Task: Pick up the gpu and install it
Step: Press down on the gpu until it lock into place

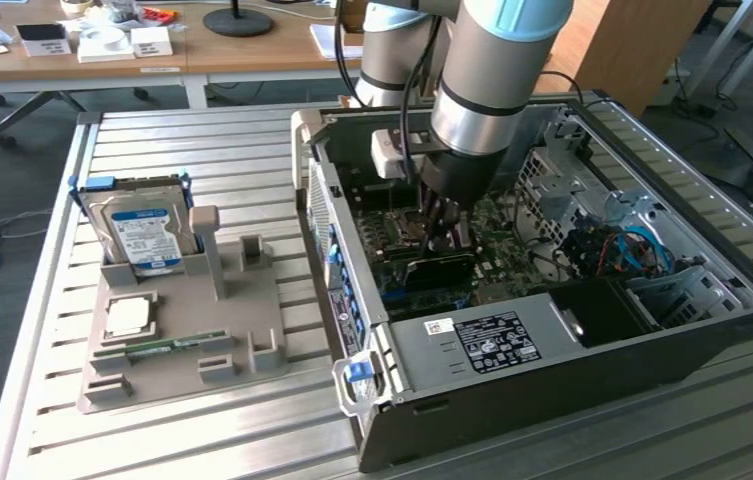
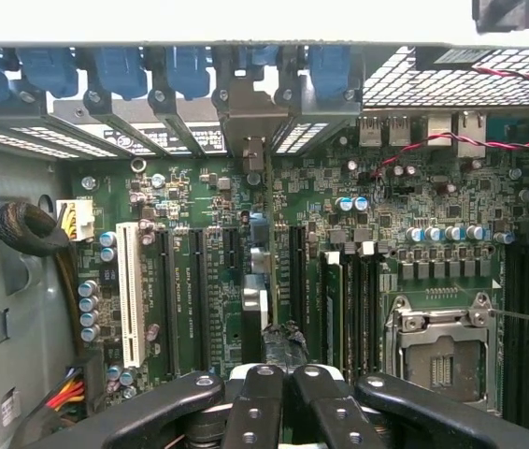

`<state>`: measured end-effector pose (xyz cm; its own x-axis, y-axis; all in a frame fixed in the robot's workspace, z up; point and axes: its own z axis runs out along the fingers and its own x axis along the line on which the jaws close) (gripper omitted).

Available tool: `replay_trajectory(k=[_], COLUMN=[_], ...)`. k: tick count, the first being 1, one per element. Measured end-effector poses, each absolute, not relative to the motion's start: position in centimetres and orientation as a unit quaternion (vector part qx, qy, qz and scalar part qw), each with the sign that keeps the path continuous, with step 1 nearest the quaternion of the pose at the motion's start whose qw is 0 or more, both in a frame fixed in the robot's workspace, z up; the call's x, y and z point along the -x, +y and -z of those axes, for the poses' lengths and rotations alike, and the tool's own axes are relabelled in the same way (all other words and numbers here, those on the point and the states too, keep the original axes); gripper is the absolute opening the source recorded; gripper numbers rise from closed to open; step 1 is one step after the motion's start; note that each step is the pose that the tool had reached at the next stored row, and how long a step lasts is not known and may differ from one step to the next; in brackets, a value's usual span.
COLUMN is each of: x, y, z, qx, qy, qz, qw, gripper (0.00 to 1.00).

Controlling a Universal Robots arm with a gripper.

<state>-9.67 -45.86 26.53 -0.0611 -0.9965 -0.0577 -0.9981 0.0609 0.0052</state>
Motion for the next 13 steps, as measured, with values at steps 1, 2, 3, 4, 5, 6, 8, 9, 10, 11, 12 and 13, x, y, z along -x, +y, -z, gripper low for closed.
replay_trajectory(k=[1,2,3,4,5,6,8,9,10,11,12,13], x=[9.66,9.67,9.67,9.67,9.67,9.67,9.66,9.66,9.67,9.67,9.67,9.67], y=[-45.86,-45.86,-45.87,-45.87,-45.87,-45.87,-45.86,-45.86,-45.87,-45.87,-45.87,-45.87], z=[-26.44,-26.36,-26.34,-26.34,-26.34,-26.34,-26.27,-26.23,-26.22,-26.22,-26.22,-26.22], qx=[0.685,0.685,0.685,0.685,0.685,0.685,0.685,0.685,0.685,0.685,0.685,0.685], qy=[0.728,0.728,0.728,0.728,0.728,0.728,0.728,0.728,0.728,0.728,0.728,0.728], qz=[-0.022,-0.022,-0.022,-0.022,-0.022,-0.022,-0.022,-0.022,-0.022,-0.022,-0.022,-0.022], qw=[0.019,0.019,0.019,0.019,0.019,0.019,0.019,0.019,0.019,0.019,0.019,0.019], gripper=[0.11,0.11,0.11,0.11,0.11,0.11,0.11,0.11,0.11,0.11,0.11,0.11])
